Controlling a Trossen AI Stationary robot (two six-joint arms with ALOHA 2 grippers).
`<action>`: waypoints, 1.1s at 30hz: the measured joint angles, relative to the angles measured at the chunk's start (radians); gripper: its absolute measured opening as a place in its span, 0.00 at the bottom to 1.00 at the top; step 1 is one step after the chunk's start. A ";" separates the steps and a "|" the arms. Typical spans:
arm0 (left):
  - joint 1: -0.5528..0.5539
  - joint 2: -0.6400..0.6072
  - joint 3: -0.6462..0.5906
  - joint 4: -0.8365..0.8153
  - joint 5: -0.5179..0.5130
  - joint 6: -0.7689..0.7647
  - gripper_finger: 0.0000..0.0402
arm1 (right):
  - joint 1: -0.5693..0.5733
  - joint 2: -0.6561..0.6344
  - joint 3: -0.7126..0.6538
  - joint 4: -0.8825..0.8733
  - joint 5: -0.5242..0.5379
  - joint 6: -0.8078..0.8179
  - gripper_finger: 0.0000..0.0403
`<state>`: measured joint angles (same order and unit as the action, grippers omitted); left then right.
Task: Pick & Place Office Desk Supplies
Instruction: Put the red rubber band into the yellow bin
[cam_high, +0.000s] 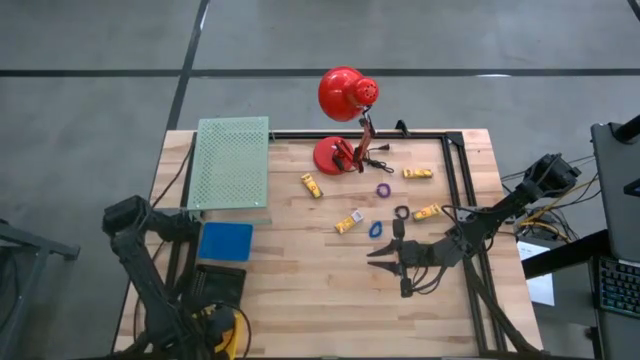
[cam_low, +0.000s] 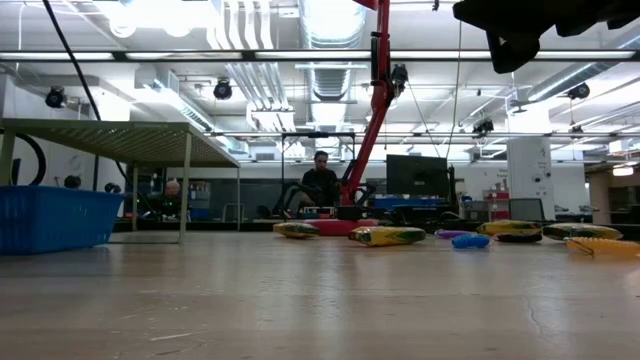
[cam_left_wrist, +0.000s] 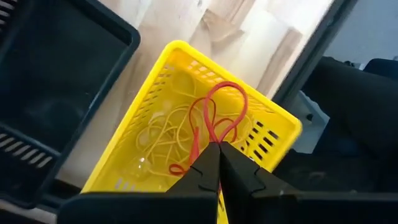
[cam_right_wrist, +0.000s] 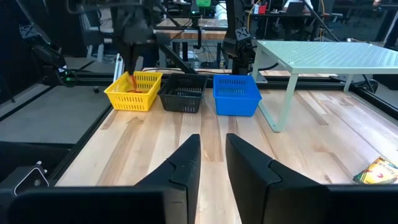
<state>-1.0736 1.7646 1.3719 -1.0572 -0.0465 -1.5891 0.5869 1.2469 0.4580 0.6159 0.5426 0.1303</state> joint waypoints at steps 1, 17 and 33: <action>0.001 0.000 -0.015 0.019 0.015 -0.001 0.02 | 0.000 0.000 0.000 0.000 0.000 0.000 0.17; 0.000 0.000 -0.151 0.128 0.066 0.010 0.02 | 0.000 0.000 0.000 0.000 0.000 0.000 0.21; 0.001 -0.002 -0.181 0.182 0.066 0.018 0.28 | 0.000 0.000 0.000 0.000 0.000 0.000 0.18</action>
<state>-1.0725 1.7630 1.1908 -0.8751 0.0196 -1.5707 0.5868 1.2469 0.4580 0.6159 0.5430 0.1303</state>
